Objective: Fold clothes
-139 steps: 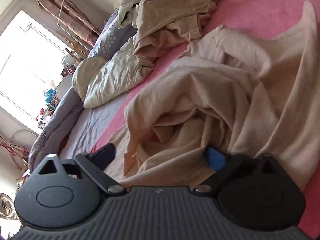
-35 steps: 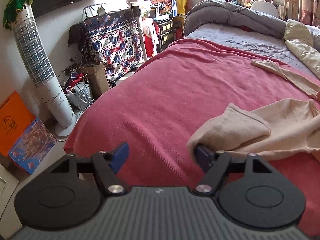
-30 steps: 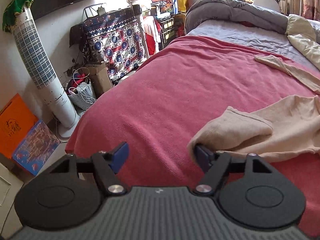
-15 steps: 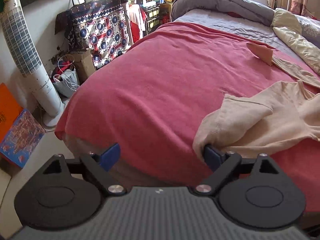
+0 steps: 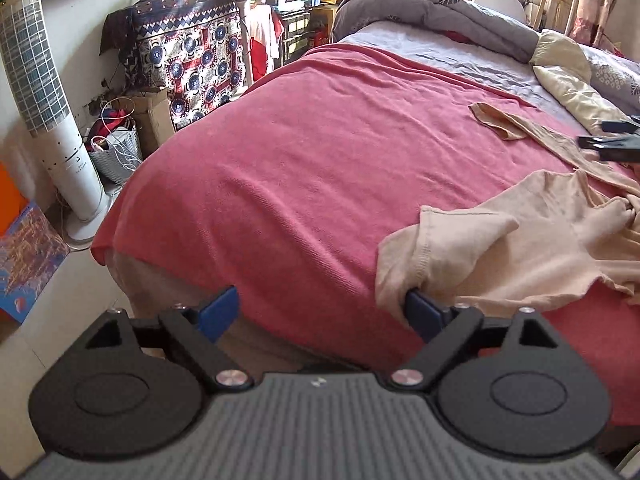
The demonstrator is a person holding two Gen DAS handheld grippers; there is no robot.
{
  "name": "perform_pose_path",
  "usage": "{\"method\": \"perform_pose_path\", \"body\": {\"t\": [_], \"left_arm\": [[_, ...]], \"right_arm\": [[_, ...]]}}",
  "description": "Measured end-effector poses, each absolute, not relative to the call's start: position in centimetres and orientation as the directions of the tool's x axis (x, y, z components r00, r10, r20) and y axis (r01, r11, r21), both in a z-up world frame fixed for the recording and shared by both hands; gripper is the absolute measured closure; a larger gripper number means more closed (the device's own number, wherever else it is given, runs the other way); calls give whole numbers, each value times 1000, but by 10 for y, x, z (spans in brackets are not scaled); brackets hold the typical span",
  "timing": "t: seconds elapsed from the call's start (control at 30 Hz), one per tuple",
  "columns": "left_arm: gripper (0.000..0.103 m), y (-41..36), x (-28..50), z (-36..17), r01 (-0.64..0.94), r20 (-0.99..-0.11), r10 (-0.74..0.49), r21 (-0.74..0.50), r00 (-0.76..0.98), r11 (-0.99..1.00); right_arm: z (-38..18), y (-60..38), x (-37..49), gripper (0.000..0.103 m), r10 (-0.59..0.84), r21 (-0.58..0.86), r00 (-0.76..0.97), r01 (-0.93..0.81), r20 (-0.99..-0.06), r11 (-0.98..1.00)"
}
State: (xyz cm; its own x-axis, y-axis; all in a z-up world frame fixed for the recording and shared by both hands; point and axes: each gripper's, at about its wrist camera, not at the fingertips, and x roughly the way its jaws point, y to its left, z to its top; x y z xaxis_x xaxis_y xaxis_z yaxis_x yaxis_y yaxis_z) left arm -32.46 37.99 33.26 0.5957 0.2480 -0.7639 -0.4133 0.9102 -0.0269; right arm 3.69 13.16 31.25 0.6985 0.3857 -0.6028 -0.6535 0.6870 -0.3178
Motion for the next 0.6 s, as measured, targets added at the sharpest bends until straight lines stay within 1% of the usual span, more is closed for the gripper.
{"method": "perform_pose_path", "body": {"t": [0.03,0.07,0.1,0.13,0.17,0.2,0.23,0.33,0.4,0.5,0.6], "left_arm": [[12,381,-325,332,-409,-765,241,-31,597,912],[12,382,-327,332,-407,-766,239,-33,597,913],[12,383,-329,331,-405,-766,237,-33,597,914],[12,384,-331,330,-404,-770,231,-38,595,914],[12,385,-332,328,-402,-774,223,-45,593,914],[11,386,-334,327,-400,-777,217,-48,591,915],[11,387,-335,325,-396,-780,212,-49,589,917],[11,388,-336,319,-394,-782,213,-45,586,918],[11,390,-335,316,-396,-781,218,-40,585,917],[11,391,-334,321,-409,-756,250,-25,604,912],[13,398,-331,334,-445,-715,326,23,619,895]], "right_arm": [[304,156,49,27,379,-312,684,-661,-623,682],[296,173,62,28,358,-301,675,-656,-645,693],[288,188,75,32,335,-289,666,-645,-667,708],[279,202,88,52,311,-277,656,-633,-688,723],[278,206,96,84,309,-244,655,-612,-689,752],[280,204,103,96,290,-219,664,-572,-689,790],[285,199,105,96,279,-207,682,-540,-676,816],[310,158,102,97,202,-280,803,-414,-561,866],[335,108,106,97,152,-277,847,-329,-510,903],[382,10,103,97,3,-304,911,-141,-413,942],[433,-102,82,97,-196,-319,923,86,-332,944]]}}
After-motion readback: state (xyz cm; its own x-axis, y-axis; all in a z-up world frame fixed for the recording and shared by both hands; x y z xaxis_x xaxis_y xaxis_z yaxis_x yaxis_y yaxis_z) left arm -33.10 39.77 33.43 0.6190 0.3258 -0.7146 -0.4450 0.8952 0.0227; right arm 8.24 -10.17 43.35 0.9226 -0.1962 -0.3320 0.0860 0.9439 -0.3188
